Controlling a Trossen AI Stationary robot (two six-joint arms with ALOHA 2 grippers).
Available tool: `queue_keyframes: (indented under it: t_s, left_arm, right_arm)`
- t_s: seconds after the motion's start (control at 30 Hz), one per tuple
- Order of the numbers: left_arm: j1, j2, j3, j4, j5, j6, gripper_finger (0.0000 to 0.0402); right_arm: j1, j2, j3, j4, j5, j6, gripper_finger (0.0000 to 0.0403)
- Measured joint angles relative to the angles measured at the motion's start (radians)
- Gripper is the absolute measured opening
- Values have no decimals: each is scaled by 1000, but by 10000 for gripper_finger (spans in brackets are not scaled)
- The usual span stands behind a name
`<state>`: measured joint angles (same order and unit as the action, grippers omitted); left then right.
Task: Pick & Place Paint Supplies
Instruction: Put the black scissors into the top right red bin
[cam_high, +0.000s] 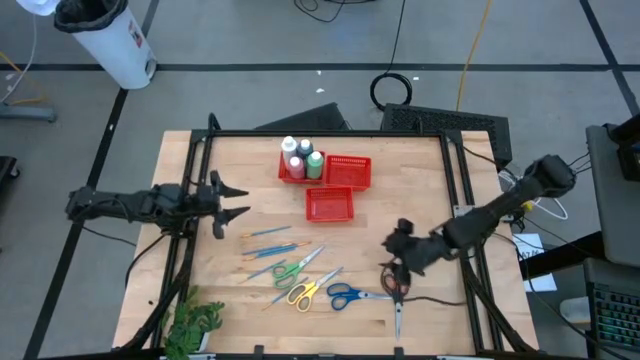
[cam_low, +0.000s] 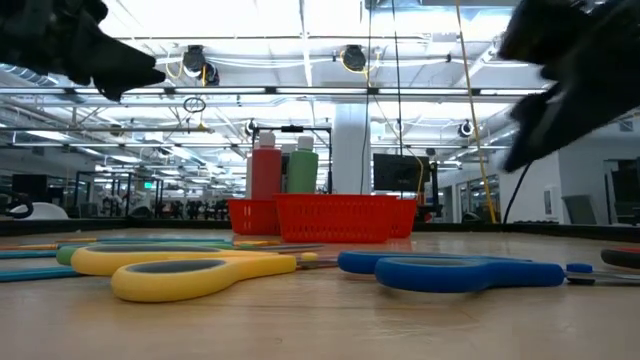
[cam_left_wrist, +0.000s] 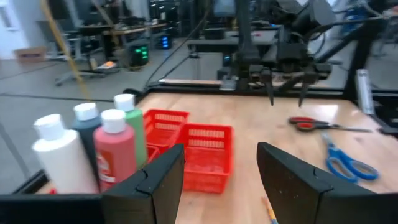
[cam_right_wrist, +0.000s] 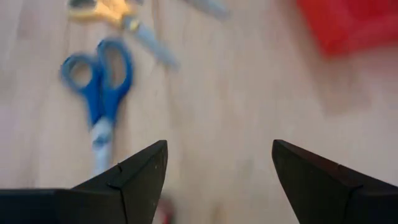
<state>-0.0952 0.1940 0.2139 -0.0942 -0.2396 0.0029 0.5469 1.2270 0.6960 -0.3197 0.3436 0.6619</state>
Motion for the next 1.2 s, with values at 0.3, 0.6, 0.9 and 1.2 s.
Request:
queue_keyframes:
  t_s: [0.3,0.6,0.9,1.2]
  left_arm:
    - [0,-45,-14,-6,-33,-5,209]
    - [0,-44,-14,-6,-39,-7,209]
    - [0,-44,-14,-7,-39,-7,209]
    - [0,-44,-14,-7,-40,-7,209]
  right_arm:
    - [198,67,13,-243,-7,302,281]
    - [214,185,13,-231,-49,457,281]
    - [198,303,18,-254,-53,546,278]
    - [185,305,15,-355,-9,666,194]
